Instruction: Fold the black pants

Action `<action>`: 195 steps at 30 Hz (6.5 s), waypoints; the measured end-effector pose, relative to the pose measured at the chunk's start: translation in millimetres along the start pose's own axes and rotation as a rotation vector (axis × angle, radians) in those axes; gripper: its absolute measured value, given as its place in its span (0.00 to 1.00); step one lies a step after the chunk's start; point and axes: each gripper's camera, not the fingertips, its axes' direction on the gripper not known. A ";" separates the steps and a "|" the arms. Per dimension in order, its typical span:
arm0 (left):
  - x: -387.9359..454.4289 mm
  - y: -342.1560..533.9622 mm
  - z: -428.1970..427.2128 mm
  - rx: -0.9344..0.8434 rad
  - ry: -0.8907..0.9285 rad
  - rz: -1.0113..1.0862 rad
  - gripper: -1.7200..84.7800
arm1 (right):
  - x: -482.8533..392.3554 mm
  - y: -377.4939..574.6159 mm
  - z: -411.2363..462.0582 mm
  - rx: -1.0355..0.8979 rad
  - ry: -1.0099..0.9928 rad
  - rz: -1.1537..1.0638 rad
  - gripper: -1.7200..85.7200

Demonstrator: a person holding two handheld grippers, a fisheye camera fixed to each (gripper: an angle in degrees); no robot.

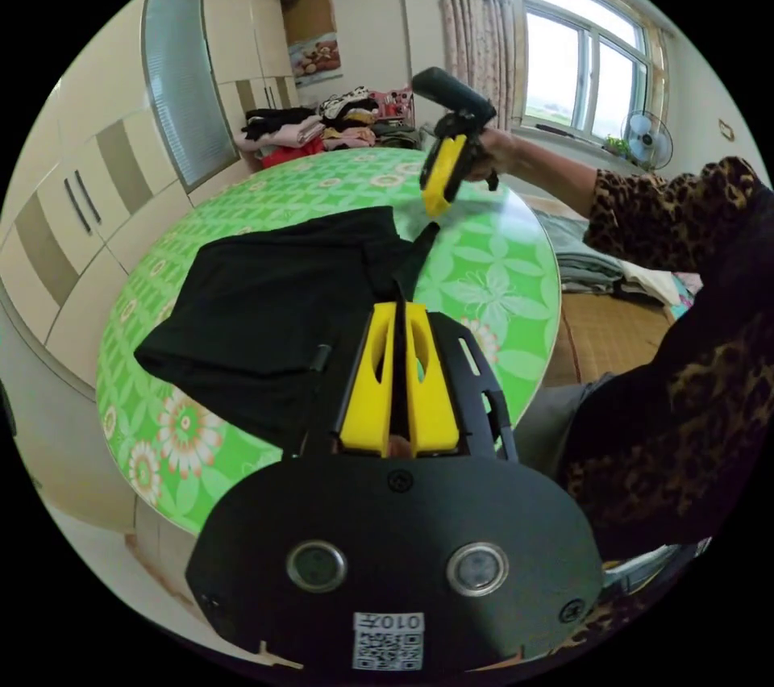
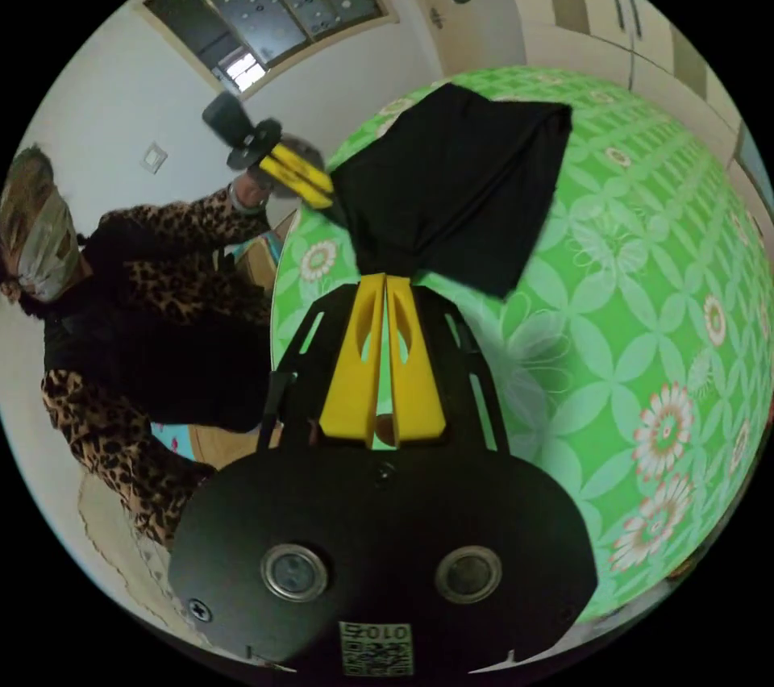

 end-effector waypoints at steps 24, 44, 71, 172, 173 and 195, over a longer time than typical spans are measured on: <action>-105.7 -61.6 -85.7 0.120 0.216 -0.266 0.02 | 102.3 133.9 -8.4 0.338 -0.728 0.638 0.23; -25.5 -157.9 -129.9 -0.024 0.037 0.135 0.02 | 146.7 188.6 -24.8 0.807 -1.071 0.698 0.25; 136.6 -62.9 -81.3 -0.080 -0.218 0.177 0.02 | 94.3 155.8 -9.3 0.202 -0.664 0.649 0.06; 62.6 354.4 -148.0 0.495 0.665 -1.513 0.15 | 98.5 40.4 24.5 0.371 -0.881 0.393 0.06; 65.3 360.2 -142.5 0.526 0.719 -1.529 0.16 | 101.0 39.6 22.9 0.379 -0.885 0.398 0.06; 35.7 384.4 -130.2 0.916 0.976 -1.554 0.25 | 116.9 -40.1 -7.9 0.511 -1.015 0.400 0.06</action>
